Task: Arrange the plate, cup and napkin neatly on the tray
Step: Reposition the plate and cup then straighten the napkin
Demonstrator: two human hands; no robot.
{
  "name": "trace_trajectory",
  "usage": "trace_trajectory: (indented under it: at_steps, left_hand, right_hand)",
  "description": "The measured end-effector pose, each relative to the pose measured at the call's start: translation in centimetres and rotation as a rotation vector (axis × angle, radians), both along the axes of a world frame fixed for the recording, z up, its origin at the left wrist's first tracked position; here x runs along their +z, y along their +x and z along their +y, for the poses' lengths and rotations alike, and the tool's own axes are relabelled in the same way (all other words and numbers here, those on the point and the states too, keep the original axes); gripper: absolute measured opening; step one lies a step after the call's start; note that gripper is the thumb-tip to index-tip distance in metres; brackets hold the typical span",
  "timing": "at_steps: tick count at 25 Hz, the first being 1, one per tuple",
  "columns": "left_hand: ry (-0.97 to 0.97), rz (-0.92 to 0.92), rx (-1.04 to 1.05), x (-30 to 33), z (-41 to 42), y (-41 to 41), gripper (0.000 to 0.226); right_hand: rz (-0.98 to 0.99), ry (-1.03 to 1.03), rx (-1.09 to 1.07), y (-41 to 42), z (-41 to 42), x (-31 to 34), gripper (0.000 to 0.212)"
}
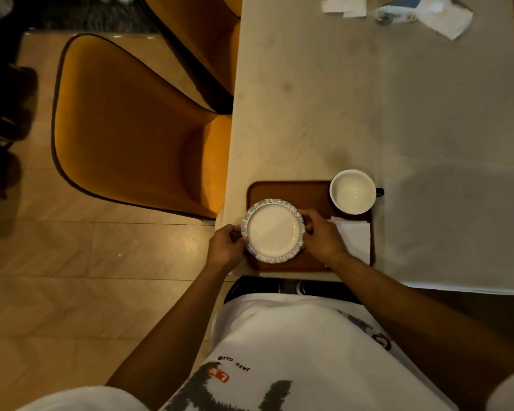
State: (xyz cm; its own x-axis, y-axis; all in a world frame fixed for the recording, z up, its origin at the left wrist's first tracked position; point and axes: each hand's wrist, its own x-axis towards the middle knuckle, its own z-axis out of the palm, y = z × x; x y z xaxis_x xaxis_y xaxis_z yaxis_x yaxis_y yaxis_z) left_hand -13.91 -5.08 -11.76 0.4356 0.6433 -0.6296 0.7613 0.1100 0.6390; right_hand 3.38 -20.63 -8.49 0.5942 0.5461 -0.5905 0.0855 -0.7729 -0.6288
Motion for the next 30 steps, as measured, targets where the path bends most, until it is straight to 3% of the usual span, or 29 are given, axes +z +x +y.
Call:
trace_trajectory:
  at_steps: [12, 30]
  left_hand:
    - [-0.060, 0.012, 0.036, 0.2, -1.9, -1.7, 0.019]
    - [-0.103, 0.004, 0.070, -0.3, -2.0, -1.9, 0.018]
  right_hand:
    - [-0.004, 0.004, 0.055, -1.1, -1.7, 0.3, 0.040]
    - [0.012, -0.016, 0.084, -0.9, -2.0, 0.6, 0.046]
